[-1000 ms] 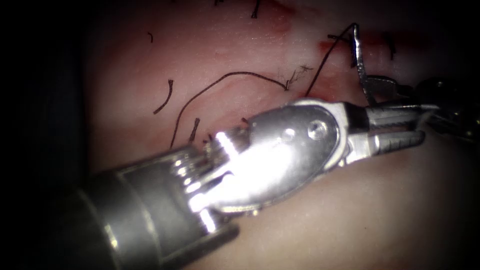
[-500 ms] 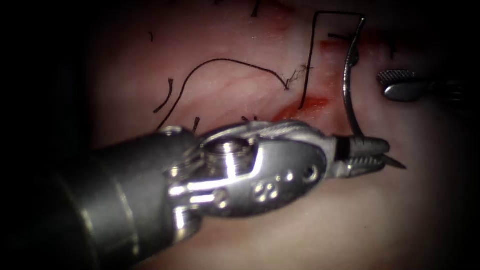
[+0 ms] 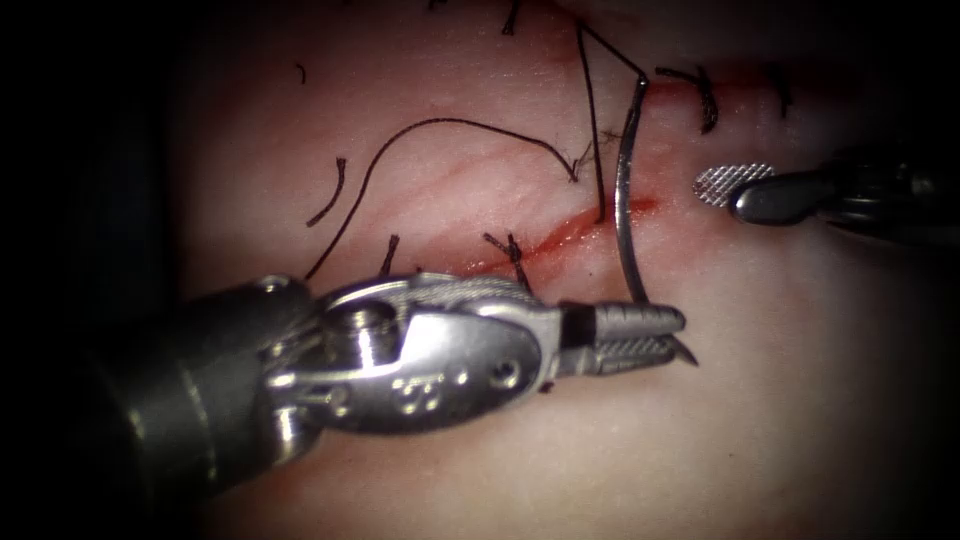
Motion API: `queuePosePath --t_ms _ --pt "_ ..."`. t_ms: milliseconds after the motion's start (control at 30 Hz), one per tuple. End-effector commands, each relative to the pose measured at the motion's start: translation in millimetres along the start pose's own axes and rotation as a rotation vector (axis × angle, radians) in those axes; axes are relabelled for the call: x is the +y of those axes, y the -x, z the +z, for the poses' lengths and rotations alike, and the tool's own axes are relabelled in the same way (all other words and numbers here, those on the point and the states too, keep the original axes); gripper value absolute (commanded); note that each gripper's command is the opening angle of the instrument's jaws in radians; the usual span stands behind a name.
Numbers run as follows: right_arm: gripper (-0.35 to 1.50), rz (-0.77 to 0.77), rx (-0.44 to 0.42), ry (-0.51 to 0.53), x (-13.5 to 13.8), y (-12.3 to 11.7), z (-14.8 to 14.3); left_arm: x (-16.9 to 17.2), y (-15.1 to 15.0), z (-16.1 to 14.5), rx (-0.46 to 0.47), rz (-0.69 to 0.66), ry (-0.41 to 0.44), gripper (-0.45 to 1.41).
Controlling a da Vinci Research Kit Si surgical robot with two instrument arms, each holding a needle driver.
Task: Wound Closure
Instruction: Pass the needle back over to the right jaws.
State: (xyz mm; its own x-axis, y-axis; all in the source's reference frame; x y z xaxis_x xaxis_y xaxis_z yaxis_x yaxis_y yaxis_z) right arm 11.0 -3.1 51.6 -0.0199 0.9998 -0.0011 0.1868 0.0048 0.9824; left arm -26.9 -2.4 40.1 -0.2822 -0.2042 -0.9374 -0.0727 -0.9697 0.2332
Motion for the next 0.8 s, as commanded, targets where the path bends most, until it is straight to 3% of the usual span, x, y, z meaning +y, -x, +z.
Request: queuePosePath --t_ms 33,200,233,300,800 --pt "1.31 -0.017 -0.005 -0.003 0.5 -0.5 1.2 -0.3 0.2 0.7 0.005 0.004 0.003 -0.35" --pt "1.3 -0.03 0.016 0.009 0.2 -0.8 2.8 0.0 0.9 0.8 0.013 0.013 0.011 -0.35" --pt "1.18 -0.025 0.021 0.011 -0.3 -0.9 3.4 0.2 1.5 0.9 0.009 0.019 0.007 -0.35" --pt "1.14 -0.029 0.024 0.012 -0.5 -0.9 3.8 0.4 1.8 1.0 0.009 0.022 0.006 -0.35" --pt "1.16 -0.093 0.012 0.081 -0.1 -0.8 5.7 0.7 1.2 1.4 0.004 0.02 0.002 -0.35"
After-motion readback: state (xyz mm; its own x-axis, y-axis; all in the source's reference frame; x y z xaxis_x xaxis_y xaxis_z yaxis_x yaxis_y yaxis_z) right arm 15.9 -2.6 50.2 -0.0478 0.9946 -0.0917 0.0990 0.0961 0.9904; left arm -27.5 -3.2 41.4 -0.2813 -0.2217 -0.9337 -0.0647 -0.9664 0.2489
